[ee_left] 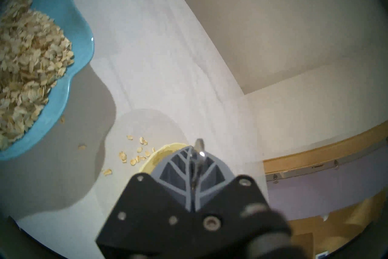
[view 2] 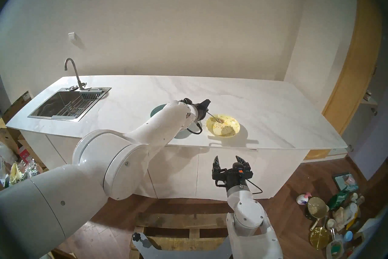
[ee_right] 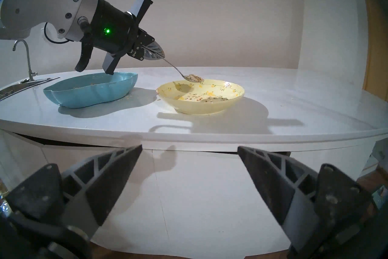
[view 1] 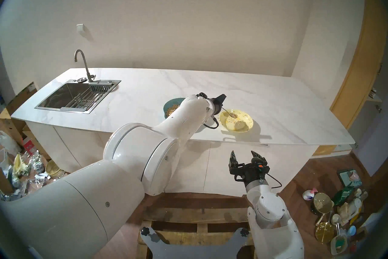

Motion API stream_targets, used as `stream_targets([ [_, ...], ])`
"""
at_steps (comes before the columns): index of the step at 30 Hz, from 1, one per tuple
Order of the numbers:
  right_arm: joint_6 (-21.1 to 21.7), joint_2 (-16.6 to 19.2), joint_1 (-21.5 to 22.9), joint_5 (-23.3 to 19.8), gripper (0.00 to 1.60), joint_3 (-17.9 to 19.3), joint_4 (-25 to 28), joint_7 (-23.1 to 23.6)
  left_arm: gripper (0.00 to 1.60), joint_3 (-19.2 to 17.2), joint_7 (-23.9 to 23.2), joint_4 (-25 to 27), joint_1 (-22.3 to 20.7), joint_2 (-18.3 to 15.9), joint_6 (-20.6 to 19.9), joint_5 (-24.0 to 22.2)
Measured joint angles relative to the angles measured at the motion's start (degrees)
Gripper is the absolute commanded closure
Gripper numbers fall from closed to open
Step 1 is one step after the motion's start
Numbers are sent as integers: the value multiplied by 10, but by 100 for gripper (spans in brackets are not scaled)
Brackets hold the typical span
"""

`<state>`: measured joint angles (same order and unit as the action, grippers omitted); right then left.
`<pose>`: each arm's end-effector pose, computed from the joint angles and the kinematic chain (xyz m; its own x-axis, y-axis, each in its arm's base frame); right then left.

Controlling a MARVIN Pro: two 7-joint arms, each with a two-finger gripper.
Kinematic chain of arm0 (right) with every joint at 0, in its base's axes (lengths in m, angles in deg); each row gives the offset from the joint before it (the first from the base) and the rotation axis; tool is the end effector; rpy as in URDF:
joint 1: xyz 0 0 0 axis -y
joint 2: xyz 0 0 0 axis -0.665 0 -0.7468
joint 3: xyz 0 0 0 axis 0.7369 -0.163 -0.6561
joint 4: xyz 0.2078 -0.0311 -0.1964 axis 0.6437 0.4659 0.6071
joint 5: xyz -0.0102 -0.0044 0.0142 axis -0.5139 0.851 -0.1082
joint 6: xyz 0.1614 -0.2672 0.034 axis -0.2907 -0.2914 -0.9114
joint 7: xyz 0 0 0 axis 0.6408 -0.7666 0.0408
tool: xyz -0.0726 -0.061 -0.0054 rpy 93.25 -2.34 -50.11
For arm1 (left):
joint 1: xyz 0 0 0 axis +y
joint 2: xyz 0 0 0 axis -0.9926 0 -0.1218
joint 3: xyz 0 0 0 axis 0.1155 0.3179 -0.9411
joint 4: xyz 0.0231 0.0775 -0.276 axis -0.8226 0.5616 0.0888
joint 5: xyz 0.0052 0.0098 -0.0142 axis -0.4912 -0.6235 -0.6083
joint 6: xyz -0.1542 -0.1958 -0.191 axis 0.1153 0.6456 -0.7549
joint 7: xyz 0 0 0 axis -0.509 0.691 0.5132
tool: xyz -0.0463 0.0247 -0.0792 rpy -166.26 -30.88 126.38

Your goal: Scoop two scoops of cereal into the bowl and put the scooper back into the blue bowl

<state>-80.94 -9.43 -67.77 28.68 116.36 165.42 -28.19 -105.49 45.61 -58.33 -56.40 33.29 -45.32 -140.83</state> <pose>0.3245 0.0123 -0.3471 0.1224 -0.0102 0.9924 0.0165 -0.9998 -0.0123 0.6140 -0.2263 -0.2293 0.6260 0.5587 0.5441 -0.0858 -0.6441 0.7601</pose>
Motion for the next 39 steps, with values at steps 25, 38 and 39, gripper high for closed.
stream_targets([
  [25,0,0,0,0,0,0,0,0,160,133,-58,239,66,-50,51,53],
  [38,0,0,0,0,0,0,1,0,160,153,9,381,123,-105,16,61],
  [39,0,0,0,0,0,0,1,0,160,153,11,381,123,-106,15,61],
])
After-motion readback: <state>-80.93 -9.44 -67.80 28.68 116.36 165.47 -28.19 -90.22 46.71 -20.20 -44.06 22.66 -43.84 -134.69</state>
